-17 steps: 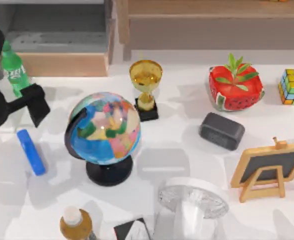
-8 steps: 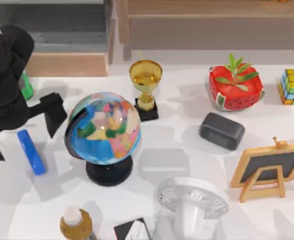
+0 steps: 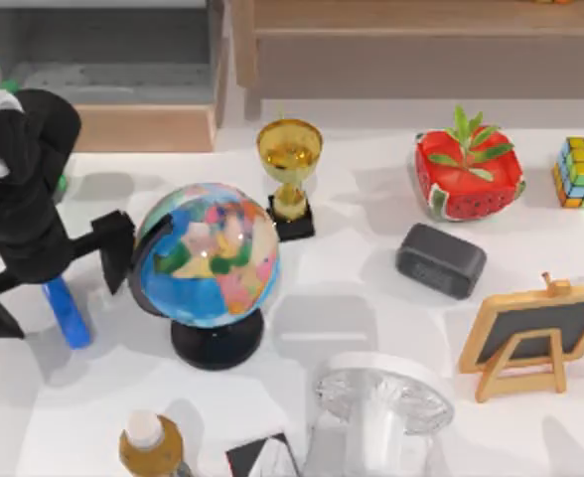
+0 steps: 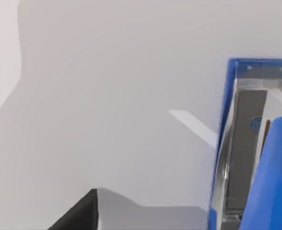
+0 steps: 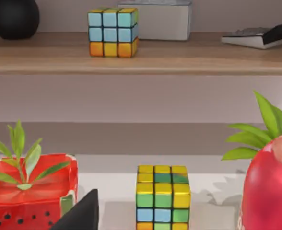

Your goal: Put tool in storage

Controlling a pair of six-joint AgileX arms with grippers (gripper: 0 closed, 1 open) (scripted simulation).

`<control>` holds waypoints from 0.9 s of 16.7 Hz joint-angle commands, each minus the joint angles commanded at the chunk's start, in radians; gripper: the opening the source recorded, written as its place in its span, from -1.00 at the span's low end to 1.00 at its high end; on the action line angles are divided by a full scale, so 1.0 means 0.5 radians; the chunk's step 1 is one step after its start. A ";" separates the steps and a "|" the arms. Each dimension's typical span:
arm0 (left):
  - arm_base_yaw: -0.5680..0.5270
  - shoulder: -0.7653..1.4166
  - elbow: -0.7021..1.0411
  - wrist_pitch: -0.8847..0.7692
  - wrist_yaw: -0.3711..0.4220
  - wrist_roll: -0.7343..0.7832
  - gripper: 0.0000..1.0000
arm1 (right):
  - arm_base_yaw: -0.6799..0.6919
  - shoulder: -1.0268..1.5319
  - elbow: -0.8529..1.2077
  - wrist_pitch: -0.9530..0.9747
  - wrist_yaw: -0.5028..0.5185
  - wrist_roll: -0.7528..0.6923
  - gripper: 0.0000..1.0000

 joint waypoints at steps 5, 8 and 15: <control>0.000 0.027 -0.025 0.042 0.000 0.000 1.00 | 0.000 0.000 0.000 0.000 0.000 0.000 1.00; 0.000 0.027 -0.025 0.042 0.000 0.000 0.55 | 0.000 0.000 0.000 0.000 0.000 0.000 1.00; 0.000 0.027 -0.025 0.042 0.000 0.000 -0.51 | 0.000 0.000 0.000 0.000 0.000 0.000 1.00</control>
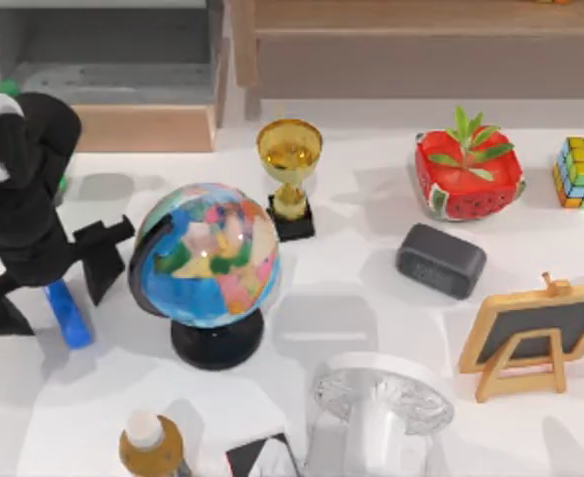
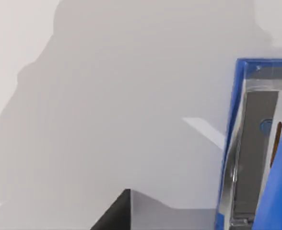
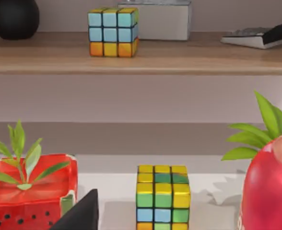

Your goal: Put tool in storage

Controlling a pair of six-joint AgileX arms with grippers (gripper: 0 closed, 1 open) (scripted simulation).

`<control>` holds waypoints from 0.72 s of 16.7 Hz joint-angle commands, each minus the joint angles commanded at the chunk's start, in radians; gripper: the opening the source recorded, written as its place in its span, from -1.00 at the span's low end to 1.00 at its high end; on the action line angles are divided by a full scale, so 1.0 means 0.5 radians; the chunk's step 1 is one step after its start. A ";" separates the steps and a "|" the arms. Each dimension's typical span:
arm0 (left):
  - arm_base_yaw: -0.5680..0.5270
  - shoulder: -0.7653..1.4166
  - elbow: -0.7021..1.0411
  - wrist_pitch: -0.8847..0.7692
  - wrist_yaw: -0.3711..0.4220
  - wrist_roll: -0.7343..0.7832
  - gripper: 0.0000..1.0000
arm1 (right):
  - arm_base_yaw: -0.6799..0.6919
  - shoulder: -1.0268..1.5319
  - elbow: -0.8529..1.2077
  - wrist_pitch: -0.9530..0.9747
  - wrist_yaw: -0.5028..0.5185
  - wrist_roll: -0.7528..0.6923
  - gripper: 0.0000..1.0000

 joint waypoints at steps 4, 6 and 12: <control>0.000 0.000 0.000 0.000 0.000 0.000 -1.00 | 0.000 0.000 0.000 0.000 0.000 0.000 1.00; 0.000 0.000 0.000 0.000 0.000 0.000 -1.00 | 0.000 0.000 0.000 0.000 0.000 0.000 1.00; 0.004 -0.036 0.008 -0.023 -0.012 0.014 -1.00 | 0.000 0.000 0.000 0.000 0.000 0.000 1.00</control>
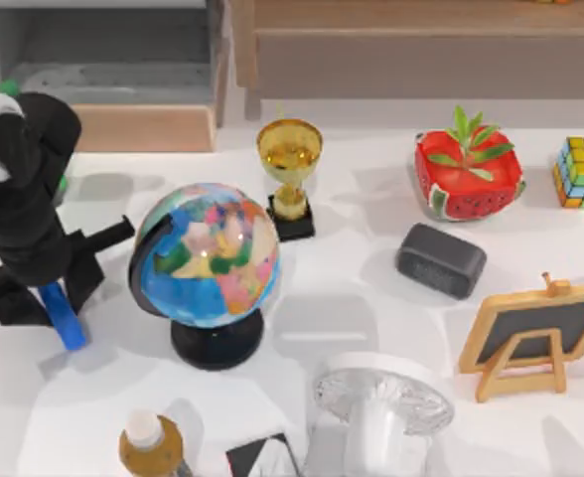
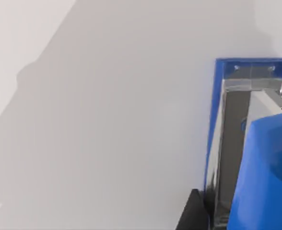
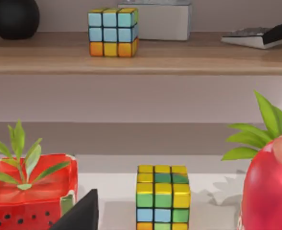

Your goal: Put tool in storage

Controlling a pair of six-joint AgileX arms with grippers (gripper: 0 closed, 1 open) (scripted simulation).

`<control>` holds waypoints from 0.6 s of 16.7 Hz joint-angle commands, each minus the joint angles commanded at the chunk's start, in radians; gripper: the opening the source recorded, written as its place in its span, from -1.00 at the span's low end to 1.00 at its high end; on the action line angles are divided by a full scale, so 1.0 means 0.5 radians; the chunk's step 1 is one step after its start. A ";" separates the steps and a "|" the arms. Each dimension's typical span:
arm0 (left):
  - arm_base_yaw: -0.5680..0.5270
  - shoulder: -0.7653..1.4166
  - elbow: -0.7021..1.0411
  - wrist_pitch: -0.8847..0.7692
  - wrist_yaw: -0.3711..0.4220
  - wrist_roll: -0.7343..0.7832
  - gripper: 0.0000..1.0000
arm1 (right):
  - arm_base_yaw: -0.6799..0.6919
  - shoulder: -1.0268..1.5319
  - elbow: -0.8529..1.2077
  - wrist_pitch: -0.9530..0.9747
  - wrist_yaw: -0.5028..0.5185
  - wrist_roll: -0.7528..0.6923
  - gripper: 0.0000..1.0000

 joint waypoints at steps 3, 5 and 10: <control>-0.001 -0.034 0.040 -0.067 0.000 -0.002 -1.00 | 0.000 0.000 0.000 0.000 0.000 0.000 1.00; -0.001 -0.063 0.069 -0.143 0.000 -0.003 -1.00 | 0.000 0.000 0.000 0.000 0.000 0.000 1.00; -0.001 -0.113 0.116 -0.229 -0.001 -0.003 -1.00 | 0.000 0.000 0.000 0.000 0.000 0.000 1.00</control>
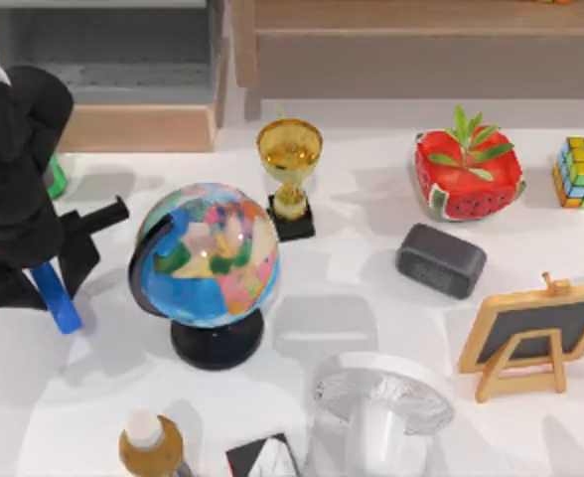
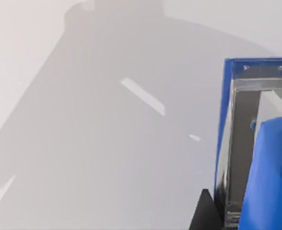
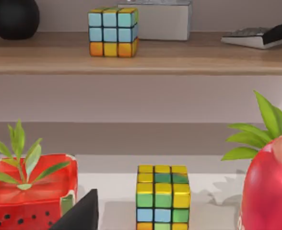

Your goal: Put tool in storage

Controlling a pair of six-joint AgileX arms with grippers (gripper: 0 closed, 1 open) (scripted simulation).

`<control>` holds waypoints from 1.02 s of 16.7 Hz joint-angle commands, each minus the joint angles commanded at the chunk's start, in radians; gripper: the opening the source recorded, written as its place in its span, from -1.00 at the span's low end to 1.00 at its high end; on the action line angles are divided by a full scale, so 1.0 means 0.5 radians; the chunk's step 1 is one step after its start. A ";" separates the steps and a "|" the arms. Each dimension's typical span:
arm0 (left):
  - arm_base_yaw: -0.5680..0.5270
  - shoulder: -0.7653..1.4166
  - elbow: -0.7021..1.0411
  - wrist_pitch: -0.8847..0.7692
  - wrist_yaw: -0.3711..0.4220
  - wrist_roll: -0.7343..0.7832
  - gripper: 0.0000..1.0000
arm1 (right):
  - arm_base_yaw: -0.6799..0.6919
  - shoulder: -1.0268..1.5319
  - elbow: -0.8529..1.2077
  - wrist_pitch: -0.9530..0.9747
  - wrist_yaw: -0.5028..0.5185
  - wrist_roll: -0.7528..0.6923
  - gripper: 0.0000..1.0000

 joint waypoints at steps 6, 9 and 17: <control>0.042 -0.043 0.191 -0.064 0.012 0.105 -1.00 | 0.000 0.000 0.000 0.000 0.000 0.000 1.00; 0.114 -0.079 0.497 -0.170 0.030 0.280 -1.00 | 0.000 0.000 0.000 0.000 0.000 0.000 1.00; 0.522 0.280 1.535 -0.504 0.053 1.006 -1.00 | 0.000 0.000 0.000 0.000 0.000 0.000 1.00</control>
